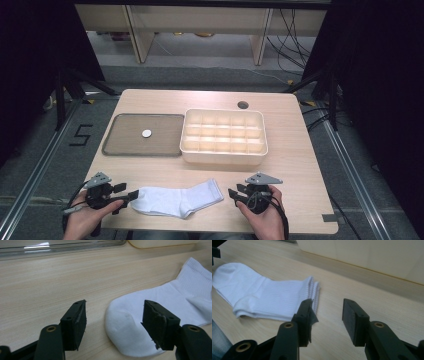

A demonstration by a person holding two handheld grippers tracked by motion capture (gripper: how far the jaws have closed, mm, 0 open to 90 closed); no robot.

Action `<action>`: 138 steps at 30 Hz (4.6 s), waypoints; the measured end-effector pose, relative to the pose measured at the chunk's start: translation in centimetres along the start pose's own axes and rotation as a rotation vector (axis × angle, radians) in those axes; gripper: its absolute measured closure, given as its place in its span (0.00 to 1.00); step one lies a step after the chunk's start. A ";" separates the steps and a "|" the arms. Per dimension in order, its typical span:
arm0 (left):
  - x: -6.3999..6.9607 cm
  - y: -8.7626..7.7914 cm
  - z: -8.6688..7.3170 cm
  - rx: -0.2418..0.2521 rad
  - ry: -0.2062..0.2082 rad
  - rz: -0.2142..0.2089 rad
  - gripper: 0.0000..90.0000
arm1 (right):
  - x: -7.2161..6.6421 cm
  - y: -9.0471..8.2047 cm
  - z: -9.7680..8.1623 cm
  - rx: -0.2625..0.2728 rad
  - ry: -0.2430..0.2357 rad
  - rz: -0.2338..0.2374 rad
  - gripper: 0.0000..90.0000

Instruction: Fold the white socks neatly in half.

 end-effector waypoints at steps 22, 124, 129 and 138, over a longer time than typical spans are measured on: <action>-0.5 0.1 -0.7 -0.096 0.013 0.034 0.46 | -5.3 3.1 3.3 -0.118 -0.133 0.130 1.00; 6.8 -2.0 4.9 -0.052 0.094 -0.247 0.94 | -13.0 11.7 4.3 -0.319 -0.234 0.296 1.00; 6.9 -1.7 5.1 -0.069 0.111 -0.238 0.94 | -12.9 11.4 4.5 -0.295 -0.225 0.311 0.97; 7.3 -1.6 5.1 -0.071 0.124 -0.235 0.94 | -5.8 7.0 5.5 -0.257 -0.147 0.089 0.99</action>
Point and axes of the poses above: each handheld gripper's, and its own axes: y roughly forward along the jaws, z roughly out of its top, x roughly to its right, the point moved 5 cm from there along y, roughly forward along the jaws, and after that the axes turned 9 degrees about -y, right-handed, at the moved point
